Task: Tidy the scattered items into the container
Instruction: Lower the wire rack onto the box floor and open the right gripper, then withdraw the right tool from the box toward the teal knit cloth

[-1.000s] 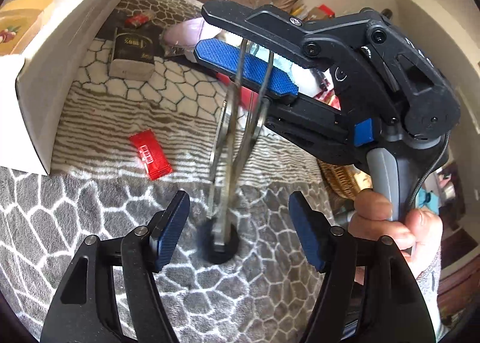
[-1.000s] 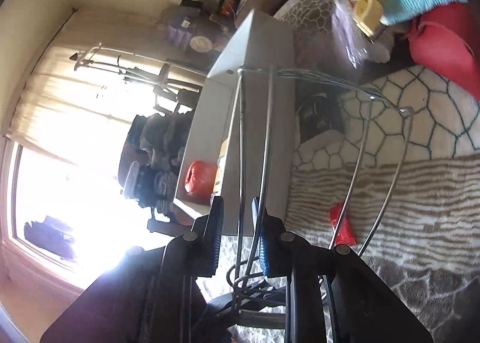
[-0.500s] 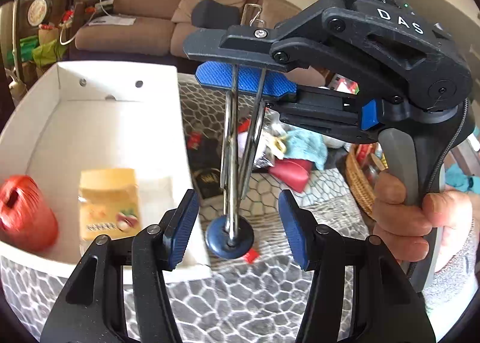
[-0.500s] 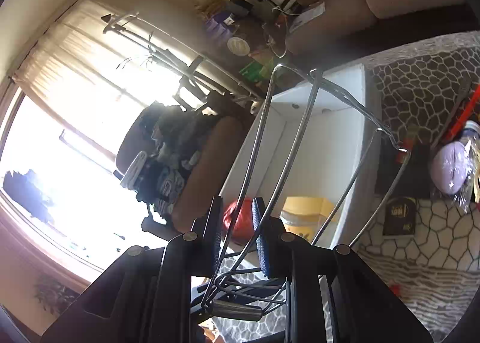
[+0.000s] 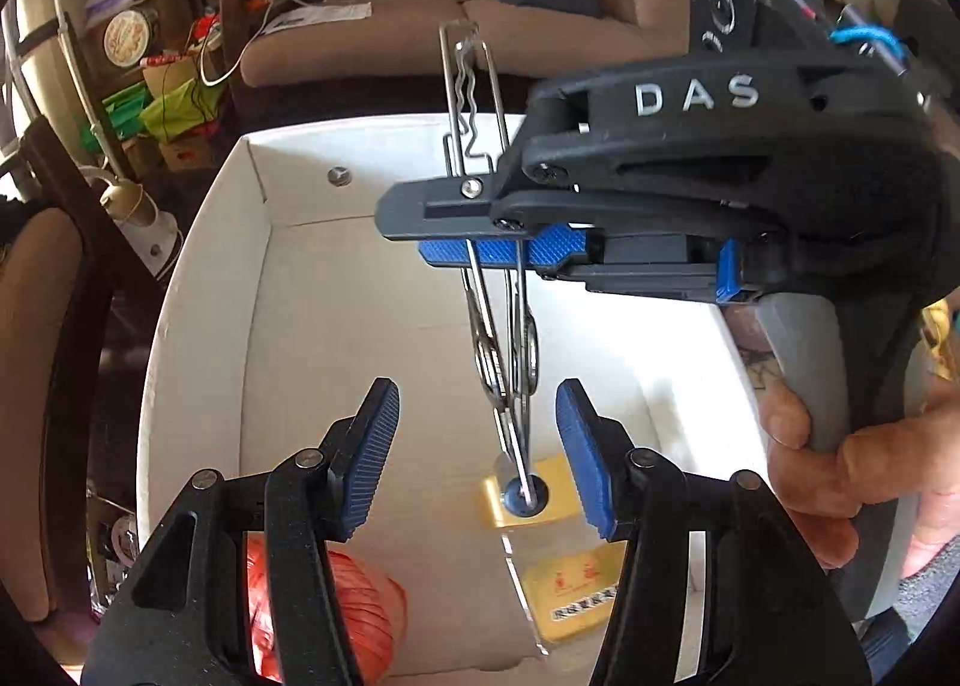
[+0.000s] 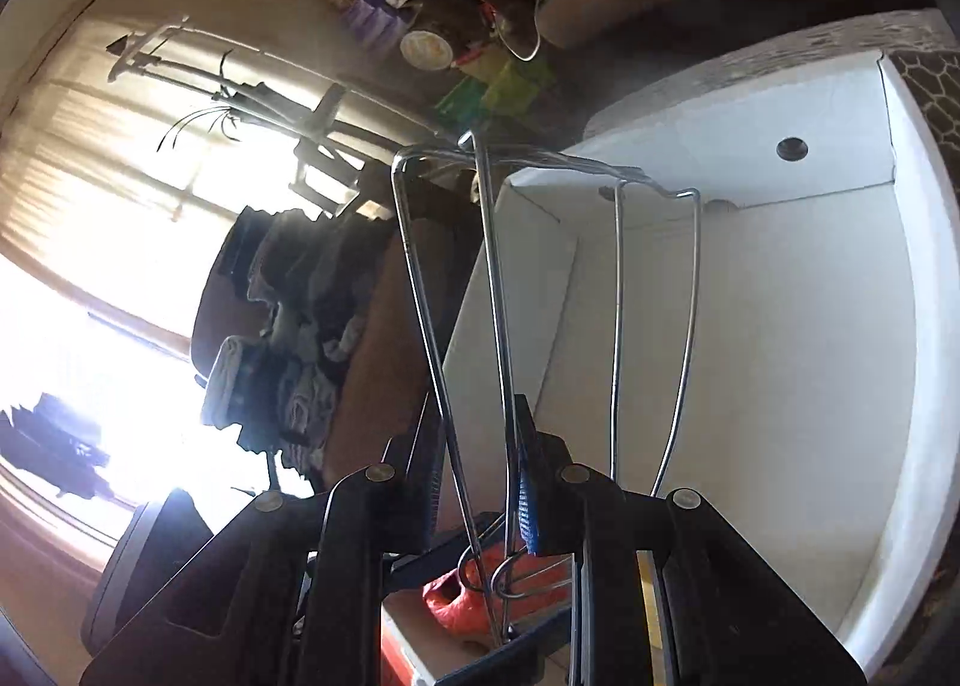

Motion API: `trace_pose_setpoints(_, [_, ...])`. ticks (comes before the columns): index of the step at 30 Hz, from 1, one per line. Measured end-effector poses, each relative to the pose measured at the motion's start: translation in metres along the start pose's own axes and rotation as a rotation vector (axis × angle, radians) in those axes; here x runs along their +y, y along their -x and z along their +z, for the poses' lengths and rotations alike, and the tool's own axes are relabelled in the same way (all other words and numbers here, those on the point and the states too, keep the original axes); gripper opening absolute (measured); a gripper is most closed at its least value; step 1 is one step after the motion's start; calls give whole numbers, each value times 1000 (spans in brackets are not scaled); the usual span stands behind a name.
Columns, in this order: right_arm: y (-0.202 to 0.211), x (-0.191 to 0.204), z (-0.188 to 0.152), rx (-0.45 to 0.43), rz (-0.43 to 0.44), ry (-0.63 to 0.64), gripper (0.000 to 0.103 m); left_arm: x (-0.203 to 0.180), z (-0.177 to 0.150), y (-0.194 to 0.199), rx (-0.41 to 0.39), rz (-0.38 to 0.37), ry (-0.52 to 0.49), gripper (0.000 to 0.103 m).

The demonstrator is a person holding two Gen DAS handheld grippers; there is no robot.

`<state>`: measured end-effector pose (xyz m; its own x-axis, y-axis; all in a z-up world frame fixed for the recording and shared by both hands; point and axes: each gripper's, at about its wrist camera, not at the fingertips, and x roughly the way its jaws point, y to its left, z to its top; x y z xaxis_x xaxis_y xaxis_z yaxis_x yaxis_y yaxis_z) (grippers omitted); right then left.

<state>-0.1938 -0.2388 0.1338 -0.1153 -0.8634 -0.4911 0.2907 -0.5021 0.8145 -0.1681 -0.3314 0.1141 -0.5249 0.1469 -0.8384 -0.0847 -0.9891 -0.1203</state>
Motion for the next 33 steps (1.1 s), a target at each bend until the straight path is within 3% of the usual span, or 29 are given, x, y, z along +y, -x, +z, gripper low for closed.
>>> trace_pose_setpoints(4, [-37, -31, 10, 46, -52, -69, 22, 40, -3, -3, 6, -45, 96, 51])
trace_pose_setpoints(12, [-80, -39, 8, 122, -215, -19, 23, 68, -18, 6, 20, -1, 115, 53])
trace_pose_setpoints(17, [-78, -29, 0, 143, -263, 11, 48, 59, -25, 11, 25, 6, 94, 64])
trace_pose_setpoints(22, [-37, -17, -16, 120, -352, 96, 74, 40, -33, 23, 20, 17, 95, 84])
trace_pose_setpoints(26, [-2, -5, -33, 107, -400, 150, 89, 24, -40, 40, 6, -7, 91, 93])
trace_pose_setpoints(27, [4, 0, -37, 104, -408, 162, 96, 20, -42, 46, 1, -11, 91, 103])
trace_pose_setpoints(28, [12, 5, -42, 99, -418, 179, 103, 16, -44, 52, -7, -11, 91, 103])
trace_pose_setpoints(33, [47, 28, -70, 55, -480, 261, 103, 2, -54, 80, -26, 2, 119, 103])
